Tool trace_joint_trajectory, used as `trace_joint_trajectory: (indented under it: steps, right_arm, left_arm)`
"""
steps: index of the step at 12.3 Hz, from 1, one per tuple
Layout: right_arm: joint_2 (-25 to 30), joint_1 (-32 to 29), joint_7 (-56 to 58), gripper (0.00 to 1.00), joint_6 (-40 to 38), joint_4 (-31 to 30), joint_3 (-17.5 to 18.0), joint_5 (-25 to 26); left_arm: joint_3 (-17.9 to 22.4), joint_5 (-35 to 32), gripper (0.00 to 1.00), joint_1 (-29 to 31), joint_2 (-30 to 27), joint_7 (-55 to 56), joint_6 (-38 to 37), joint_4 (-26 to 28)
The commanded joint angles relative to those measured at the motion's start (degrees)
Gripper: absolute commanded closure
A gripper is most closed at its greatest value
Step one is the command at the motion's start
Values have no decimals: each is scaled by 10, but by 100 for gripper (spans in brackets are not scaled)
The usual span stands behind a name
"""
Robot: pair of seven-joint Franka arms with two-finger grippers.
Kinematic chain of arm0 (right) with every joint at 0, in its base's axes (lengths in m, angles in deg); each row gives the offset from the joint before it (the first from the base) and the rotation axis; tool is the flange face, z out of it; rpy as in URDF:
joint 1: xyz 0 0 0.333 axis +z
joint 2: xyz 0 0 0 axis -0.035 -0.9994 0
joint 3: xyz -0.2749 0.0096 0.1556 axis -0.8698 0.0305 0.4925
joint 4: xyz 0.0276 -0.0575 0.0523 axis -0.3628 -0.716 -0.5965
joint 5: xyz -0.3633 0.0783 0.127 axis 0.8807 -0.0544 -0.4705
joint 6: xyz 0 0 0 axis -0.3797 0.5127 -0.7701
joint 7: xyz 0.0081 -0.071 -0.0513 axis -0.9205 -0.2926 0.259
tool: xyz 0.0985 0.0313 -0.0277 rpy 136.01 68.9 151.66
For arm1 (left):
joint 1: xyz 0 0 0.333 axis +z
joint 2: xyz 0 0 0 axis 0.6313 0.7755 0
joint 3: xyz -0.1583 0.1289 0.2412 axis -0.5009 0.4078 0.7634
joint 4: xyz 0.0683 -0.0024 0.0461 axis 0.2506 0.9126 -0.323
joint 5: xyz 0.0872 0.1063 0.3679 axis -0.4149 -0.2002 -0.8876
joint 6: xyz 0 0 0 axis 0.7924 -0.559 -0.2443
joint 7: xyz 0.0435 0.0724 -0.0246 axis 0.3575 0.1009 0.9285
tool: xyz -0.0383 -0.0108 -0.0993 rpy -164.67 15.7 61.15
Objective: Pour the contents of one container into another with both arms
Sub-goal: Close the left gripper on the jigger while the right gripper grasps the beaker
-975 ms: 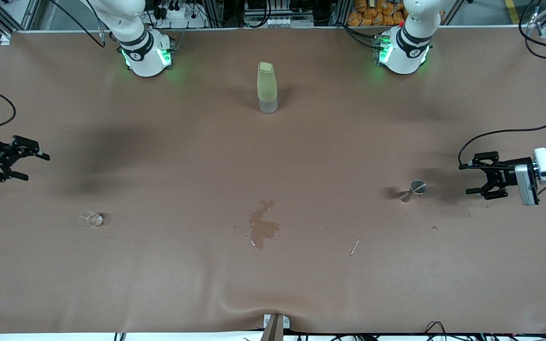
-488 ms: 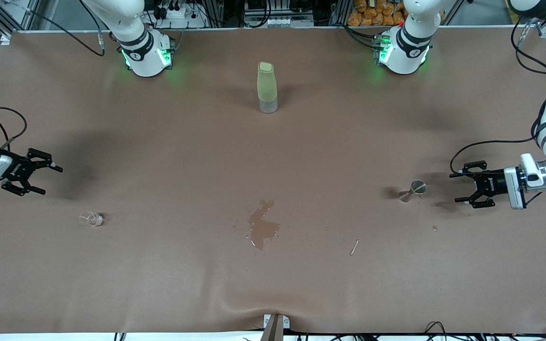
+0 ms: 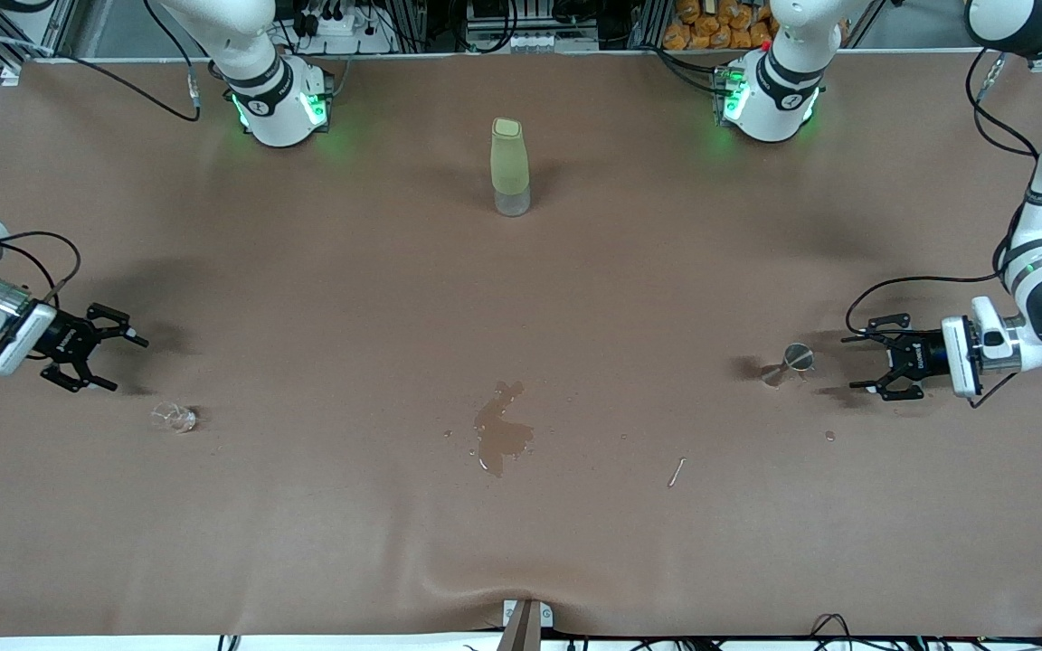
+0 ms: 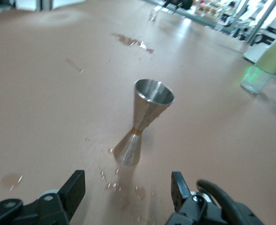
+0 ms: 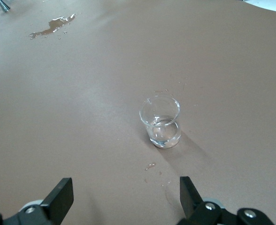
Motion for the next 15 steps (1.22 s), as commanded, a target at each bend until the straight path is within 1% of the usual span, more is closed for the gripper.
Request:
trace_joint_trajectory:
  steps: [1, 4, 6, 7, 10, 12, 13, 15]
  right_arm:
    - [-49, -9, 75, 0, -8, 29, 7, -56]
    - [-72, -6, 162, 0, -10, 30, 9, -122]
    - [-84, -5, 184, 0, -24, 35, 9, -153]
    - [-92, -5, 185, 0, -37, 47, 9, -155]
    - [-121, -11, 190, 0, -55, 82, 9, -157]
    - [-136, -10, 196, 0, -60, 94, 10, -177]
    - [-149, -10, 207, 0, -65, 105, 10, -192]
    - [-163, -10, 218, 0, -70, 119, 10, -206]
  left_arm:
    - [-3, 29, 19, -1, 24, -71, -25, -7]
    - [-4, 56, 20, -10, 45, -130, -24, -8]
    - [-4, 85, 24, -15, 56, -164, -24, -7]
    - [-4, 93, 28, -22, 58, -178, -24, -7]
    - [-4, 104, 28, -32, 58, -181, -23, -7]
    - [-4, 117, 29, -41, 58, -186, -23, -5]
    - [-4, 120, 32, -44, 58, -189, -23, -1]
    - [-4, 126, 33, -49, 58, -189, -21, 0]
